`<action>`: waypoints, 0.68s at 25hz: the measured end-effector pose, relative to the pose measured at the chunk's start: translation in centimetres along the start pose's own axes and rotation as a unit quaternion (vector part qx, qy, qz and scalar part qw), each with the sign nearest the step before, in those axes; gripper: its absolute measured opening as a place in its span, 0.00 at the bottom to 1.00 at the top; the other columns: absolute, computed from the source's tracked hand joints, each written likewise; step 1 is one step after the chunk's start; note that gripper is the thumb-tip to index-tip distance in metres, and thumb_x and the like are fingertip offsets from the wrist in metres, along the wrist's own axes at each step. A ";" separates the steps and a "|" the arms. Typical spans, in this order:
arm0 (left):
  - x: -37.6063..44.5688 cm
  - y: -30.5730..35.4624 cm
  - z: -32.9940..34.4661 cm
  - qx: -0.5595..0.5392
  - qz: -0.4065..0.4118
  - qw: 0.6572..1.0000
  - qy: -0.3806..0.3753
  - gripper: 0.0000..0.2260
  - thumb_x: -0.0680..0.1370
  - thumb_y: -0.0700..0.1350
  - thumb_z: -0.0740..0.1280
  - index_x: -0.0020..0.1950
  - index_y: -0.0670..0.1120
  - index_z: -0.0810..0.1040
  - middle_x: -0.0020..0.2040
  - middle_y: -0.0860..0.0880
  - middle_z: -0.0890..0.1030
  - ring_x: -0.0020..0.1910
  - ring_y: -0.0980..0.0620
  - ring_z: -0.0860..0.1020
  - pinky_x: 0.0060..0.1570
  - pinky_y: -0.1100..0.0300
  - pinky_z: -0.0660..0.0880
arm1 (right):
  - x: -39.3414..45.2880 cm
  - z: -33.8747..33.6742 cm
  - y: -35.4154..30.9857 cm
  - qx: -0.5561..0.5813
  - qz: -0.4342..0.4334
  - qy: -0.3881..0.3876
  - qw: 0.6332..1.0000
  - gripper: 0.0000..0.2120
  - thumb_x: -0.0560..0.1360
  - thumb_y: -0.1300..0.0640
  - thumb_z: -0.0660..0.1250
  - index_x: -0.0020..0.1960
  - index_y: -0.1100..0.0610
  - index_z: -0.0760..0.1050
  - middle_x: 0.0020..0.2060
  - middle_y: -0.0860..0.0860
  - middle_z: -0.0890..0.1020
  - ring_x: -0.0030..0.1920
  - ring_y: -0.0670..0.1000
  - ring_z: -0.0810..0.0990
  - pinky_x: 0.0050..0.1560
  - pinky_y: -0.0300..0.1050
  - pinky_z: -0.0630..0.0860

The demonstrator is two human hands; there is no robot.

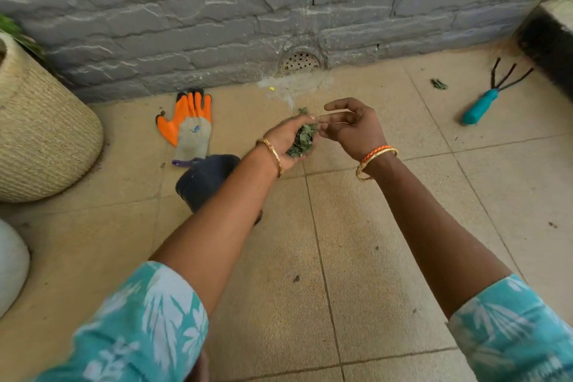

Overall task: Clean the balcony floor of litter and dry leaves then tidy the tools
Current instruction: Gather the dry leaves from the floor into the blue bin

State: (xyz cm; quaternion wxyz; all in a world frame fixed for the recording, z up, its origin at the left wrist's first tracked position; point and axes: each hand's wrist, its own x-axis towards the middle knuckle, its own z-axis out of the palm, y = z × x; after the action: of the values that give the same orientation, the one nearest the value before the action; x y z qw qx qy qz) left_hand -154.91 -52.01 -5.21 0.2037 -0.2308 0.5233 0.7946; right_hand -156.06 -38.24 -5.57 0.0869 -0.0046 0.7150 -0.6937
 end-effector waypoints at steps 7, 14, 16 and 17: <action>1.8 11.9 -4.1 0.109 -0.038 0.991 0.074 0.08 0.79 0.43 0.65 0.42 0.41 0.71 0.39 0.42 0.75 0.36 0.49 0.77 0.28 0.61 0.79 | 8.6 2.3 -5.2 -0.435 -0.049 -0.065 0.897 0.17 0.73 0.68 0.63 0.60 0.59 0.76 0.57 0.55 0.79 0.57 0.53 0.77 0.57 0.41 0.71; 5.3 13.4 -10.0 0.236 -0.091 0.965 0.066 0.07 0.78 0.41 0.64 0.40 0.42 0.72 0.33 0.45 0.76 0.26 0.53 0.78 0.24 0.63 0.77 | 10.8 3.4 0.6 -0.574 0.015 -0.148 0.805 0.30 0.72 0.67 0.60 0.72 0.52 0.63 0.74 0.55 0.58 0.72 0.60 0.57 0.70 0.54 0.61; 6.9 11.7 -10.8 0.210 -0.070 0.972 0.083 0.06 0.76 0.40 0.66 0.40 0.43 0.72 0.37 0.44 0.75 0.30 0.51 0.77 0.23 0.63 0.76 | 11.7 3.5 2.1 -0.559 0.024 -0.148 0.815 0.31 0.71 0.66 0.60 0.73 0.51 0.61 0.75 0.54 0.55 0.73 0.61 0.55 0.71 0.53 0.59; 7.7 10.5 -11.3 0.179 -0.057 0.978 0.093 0.06 0.76 0.39 0.67 0.40 0.43 0.72 0.38 0.43 0.75 0.33 0.50 0.76 0.23 0.64 0.75 | 12.2 3.7 2.8 -0.542 0.035 -0.152 0.826 0.32 0.71 0.65 0.60 0.73 0.51 0.61 0.75 0.54 0.54 0.73 0.60 0.55 0.71 0.53 0.59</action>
State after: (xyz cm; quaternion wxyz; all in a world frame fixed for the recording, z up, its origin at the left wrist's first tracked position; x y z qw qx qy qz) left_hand -165.33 -65.68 -5.80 0.2368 -0.2928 0.6599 0.6502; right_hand -167.31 -43.34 -9.87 0.2019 -0.1316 0.9533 -0.1819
